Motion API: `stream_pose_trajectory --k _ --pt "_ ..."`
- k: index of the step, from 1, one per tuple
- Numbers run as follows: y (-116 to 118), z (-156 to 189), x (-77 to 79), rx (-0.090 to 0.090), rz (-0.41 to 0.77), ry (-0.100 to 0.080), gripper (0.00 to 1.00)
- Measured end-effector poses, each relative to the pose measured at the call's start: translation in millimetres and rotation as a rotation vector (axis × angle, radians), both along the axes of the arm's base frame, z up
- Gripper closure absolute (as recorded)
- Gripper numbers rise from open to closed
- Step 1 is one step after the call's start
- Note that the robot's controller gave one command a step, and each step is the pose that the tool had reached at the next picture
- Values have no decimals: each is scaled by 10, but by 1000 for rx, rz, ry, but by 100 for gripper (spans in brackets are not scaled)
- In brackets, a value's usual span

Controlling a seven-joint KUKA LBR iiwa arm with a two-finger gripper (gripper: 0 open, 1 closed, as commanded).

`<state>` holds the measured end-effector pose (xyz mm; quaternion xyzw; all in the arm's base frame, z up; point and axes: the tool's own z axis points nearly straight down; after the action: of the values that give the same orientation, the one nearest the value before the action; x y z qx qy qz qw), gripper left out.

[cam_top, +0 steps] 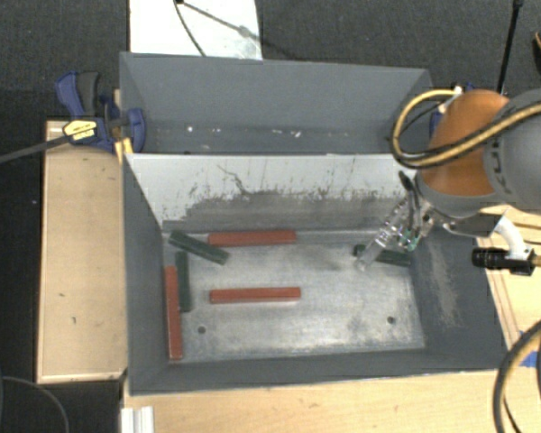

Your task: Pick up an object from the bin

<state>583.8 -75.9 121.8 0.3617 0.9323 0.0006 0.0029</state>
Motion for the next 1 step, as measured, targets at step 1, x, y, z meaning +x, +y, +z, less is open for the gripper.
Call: stream_pose_trajectory --k 1 --pt "-70 -528 -50 2 -216 8 0"
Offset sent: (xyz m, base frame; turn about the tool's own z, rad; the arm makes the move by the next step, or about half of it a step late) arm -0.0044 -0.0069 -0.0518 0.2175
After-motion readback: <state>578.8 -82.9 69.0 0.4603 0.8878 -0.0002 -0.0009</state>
